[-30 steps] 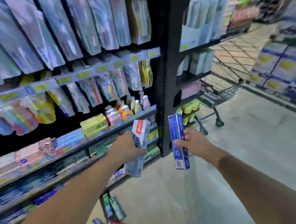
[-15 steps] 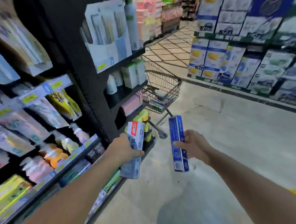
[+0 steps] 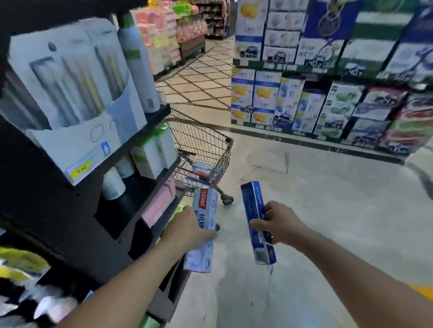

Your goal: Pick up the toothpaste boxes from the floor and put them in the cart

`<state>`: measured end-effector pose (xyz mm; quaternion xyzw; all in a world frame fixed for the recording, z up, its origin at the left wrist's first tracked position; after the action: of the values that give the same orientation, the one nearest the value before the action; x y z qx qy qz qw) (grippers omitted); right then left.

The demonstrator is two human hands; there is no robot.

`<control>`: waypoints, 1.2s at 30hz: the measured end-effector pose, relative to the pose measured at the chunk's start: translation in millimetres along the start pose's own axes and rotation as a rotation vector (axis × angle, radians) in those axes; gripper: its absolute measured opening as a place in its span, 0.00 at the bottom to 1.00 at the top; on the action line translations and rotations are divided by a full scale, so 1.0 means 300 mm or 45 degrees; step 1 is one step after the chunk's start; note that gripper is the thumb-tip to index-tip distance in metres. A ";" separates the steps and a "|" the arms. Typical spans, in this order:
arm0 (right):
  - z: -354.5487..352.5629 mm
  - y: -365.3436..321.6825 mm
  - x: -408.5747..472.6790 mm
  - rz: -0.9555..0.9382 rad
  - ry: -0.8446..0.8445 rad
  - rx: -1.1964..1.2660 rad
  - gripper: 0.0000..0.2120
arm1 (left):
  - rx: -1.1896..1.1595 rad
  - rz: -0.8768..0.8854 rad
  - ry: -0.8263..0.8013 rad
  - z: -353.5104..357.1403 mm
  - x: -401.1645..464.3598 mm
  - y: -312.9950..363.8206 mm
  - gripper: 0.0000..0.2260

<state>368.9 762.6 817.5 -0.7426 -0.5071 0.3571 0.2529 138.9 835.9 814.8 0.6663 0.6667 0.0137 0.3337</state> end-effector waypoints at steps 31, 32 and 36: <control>-0.686 0.167 1.205 -0.042 -0.098 0.052 0.14 | 0.027 0.018 -0.018 0.048 1.097 0.912 0.27; -0.688 0.159 1.231 -0.045 -0.108 0.044 0.14 | 0.015 0.009 -0.013 0.044 1.123 0.919 0.27; -0.681 0.133 1.408 -0.049 -0.161 0.000 0.15 | -0.023 -0.044 -0.026 0.025 1.282 0.943 0.26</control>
<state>650.0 1139.9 798.5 -0.7087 -0.5361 0.3984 0.2273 433.8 1209.6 775.8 0.6516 0.6746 0.0072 0.3467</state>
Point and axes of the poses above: each hand's wrist, its own x-axis towards the middle knuckle, its own z-axis out of the palm, y = z × x, the point moved 3 cm from there along x, towards the middle knuckle, and after that the axes turned 8 degrees about -z, right-handed, at the moved point
